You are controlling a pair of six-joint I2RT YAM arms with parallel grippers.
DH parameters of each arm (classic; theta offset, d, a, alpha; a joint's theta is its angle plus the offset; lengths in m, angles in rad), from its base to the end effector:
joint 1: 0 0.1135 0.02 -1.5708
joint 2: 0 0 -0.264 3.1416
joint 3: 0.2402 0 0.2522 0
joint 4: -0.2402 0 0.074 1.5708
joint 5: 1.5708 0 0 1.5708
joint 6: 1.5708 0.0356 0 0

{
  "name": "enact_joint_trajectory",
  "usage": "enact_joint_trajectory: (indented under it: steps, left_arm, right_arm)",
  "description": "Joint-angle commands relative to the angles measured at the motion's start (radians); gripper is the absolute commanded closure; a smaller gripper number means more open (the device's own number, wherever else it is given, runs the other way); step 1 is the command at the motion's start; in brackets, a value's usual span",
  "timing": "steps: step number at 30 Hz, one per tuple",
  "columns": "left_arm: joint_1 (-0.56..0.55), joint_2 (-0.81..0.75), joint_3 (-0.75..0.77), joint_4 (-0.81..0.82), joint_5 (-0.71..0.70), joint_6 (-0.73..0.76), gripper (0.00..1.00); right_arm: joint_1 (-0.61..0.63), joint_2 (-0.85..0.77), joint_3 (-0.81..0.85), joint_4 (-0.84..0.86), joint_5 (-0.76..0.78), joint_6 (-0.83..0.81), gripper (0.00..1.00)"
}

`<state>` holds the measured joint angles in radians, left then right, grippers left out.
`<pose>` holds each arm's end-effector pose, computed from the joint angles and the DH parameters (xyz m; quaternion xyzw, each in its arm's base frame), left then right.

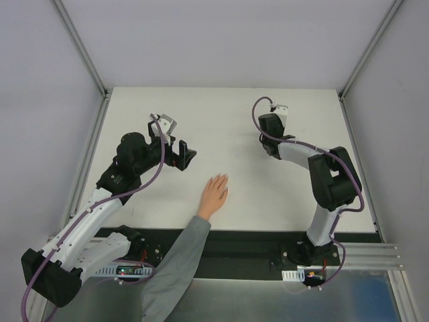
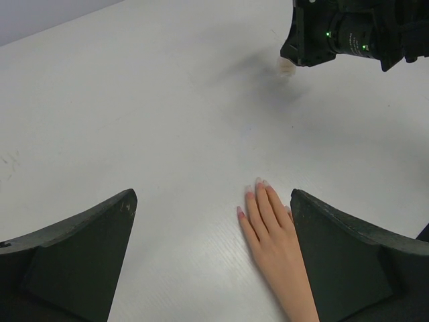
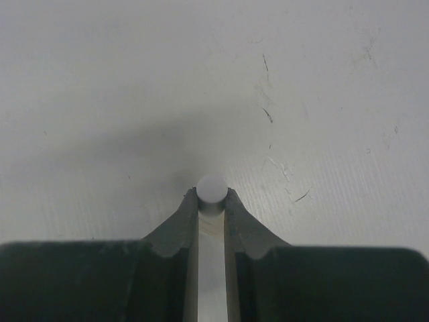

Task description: Paint the nails

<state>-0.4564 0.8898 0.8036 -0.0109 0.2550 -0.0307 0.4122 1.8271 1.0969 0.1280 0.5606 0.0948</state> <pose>0.1854 -0.1010 0.3468 0.2387 0.6999 -0.2521 0.6241 0.3698 0.1410 0.1912 -0.0072 0.8601 -0.1248 0.4945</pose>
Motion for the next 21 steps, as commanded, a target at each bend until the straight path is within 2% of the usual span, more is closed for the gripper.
enact_joint_trajectory:
  steps: [1, 21]
  left_arm:
    - [0.008, -0.026, -0.010, 0.048, -0.029, 0.022, 0.03]
    - [0.009, -0.031, -0.020, 0.054, -0.042, 0.041, 0.03]
  right_arm:
    - [-0.001, 0.008, 0.057, -0.033, -0.008, 0.017, 0.85]
    - [0.000, 0.021, 0.077, -0.053, -0.022, 0.006, 0.61]
